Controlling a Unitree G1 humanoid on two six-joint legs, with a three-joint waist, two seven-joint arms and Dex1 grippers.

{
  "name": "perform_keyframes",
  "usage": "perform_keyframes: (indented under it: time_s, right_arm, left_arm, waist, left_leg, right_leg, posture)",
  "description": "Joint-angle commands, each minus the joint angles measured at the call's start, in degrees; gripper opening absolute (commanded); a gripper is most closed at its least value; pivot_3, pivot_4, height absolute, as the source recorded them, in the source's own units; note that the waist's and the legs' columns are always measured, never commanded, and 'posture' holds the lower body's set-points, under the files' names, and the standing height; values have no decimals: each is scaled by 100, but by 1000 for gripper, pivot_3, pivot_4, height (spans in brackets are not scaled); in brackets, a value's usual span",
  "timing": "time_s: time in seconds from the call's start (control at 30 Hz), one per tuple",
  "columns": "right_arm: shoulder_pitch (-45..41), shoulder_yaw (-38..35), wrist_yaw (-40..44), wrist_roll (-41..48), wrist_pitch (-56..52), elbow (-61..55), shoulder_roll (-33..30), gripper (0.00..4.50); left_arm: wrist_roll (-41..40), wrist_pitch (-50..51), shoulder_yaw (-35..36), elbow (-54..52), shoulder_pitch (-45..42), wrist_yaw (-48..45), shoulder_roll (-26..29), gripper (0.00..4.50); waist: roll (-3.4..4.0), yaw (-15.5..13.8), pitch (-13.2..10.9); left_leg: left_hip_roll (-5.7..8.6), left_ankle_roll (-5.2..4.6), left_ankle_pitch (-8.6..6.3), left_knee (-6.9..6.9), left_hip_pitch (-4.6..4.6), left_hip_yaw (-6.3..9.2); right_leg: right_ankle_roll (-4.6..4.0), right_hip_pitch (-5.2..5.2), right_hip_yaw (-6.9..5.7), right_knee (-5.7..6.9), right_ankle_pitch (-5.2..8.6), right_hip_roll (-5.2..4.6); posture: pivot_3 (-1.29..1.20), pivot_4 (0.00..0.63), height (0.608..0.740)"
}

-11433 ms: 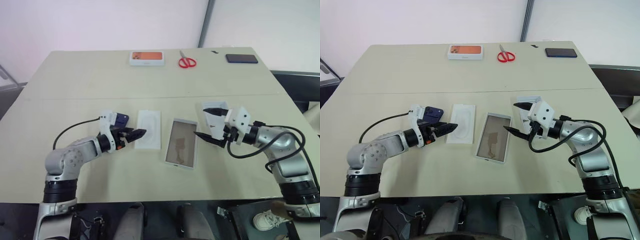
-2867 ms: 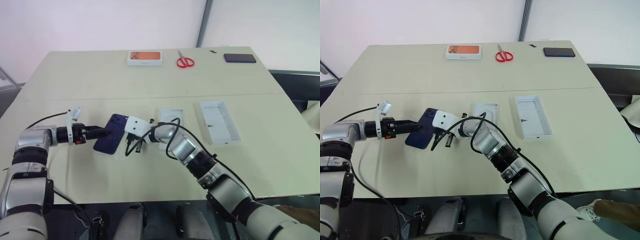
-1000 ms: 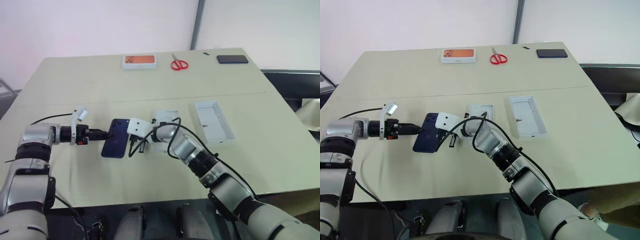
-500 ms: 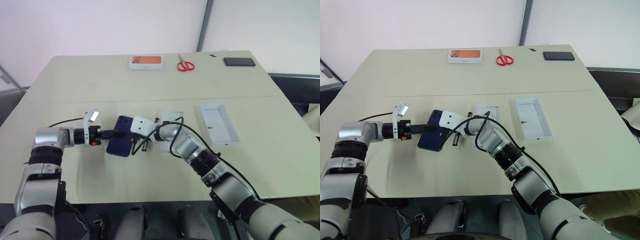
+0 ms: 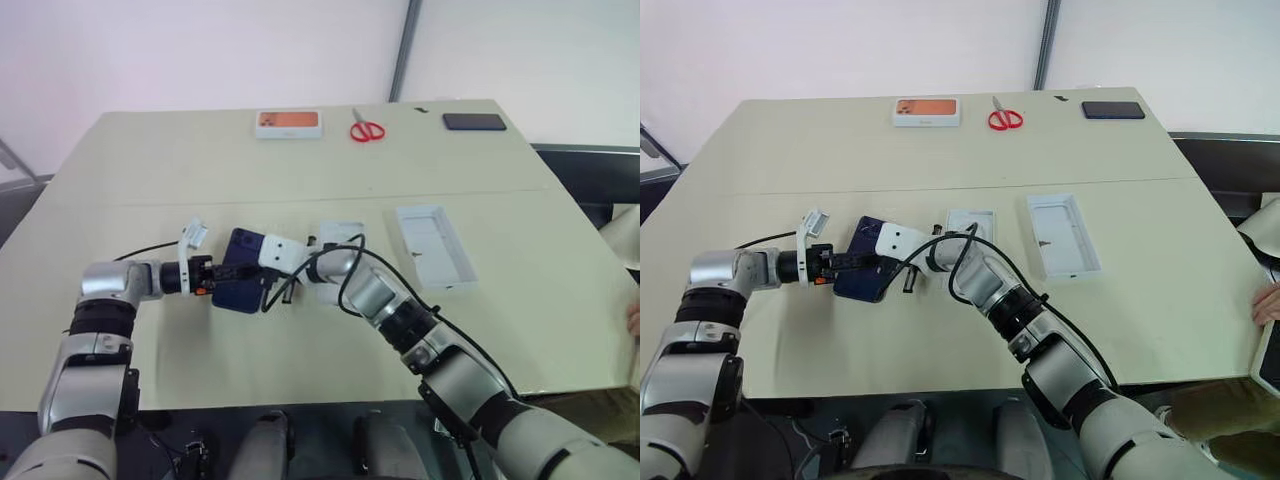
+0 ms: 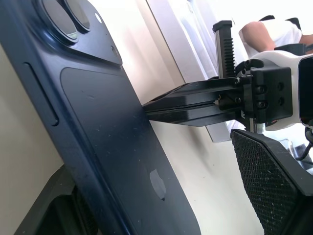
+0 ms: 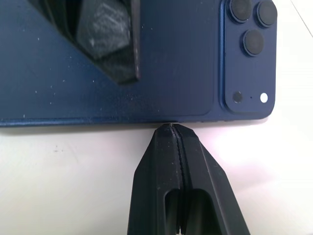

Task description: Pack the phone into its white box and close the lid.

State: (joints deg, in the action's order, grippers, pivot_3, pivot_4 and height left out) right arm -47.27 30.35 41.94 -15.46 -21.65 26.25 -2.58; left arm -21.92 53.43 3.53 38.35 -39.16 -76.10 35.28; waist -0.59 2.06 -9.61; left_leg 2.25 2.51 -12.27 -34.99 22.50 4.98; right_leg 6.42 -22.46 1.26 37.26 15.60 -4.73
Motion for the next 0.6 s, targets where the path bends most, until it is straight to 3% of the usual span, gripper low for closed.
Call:
perform_keyframes:
  time_s: [0.03,0.23,0.33,0.47,0.6]
  right_arm:
    - [-50,22,-4,-24,62,-29,50,21]
    - [-28,47,2,-27,69,-71,66,21]
    - [-16,53,7,-28,69,-97,61,0]
    - [-10,51,10,-32,92,-91,47,0]
    - [0,49,6,-35,89,-105,44,0]
  left_arm:
    - [71,-71,-23,231,-9,73,153,3916]
    - [-110,67,43,334,-2,1,204,3916]
    - [-127,69,13,305,32,52,187,3036]
    - [-198,124,10,176,115,42,195,1016]
    - [-263,181,5,77,202,36,249,1016]
  waist:
    - [0,44,0]
    - [-2,58,-1]
    - [-3,58,-2]
    - [-10,62,-7]
    - [-12,65,-9]
  left_leg:
    - [-1,0,0,1,0,1]
    - [-6,0,0,4,0,1]
    - [-6,0,0,6,1,1]
    - [-6,0,0,12,11,-2]
    - [-7,1,1,11,17,-3]
  right_leg:
    - [0,0,0,0,0,2]
    - [0,-7,1,3,0,6]
    - [0,-9,2,3,0,6]
    - [0,-23,8,2,0,6]
    - [-2,-28,9,3,-1,5]
  posture:
    - [0,150,740]
    - [0,150,740]
    - [0,150,740]
    - [0,150,740]
    - [0,150,740]
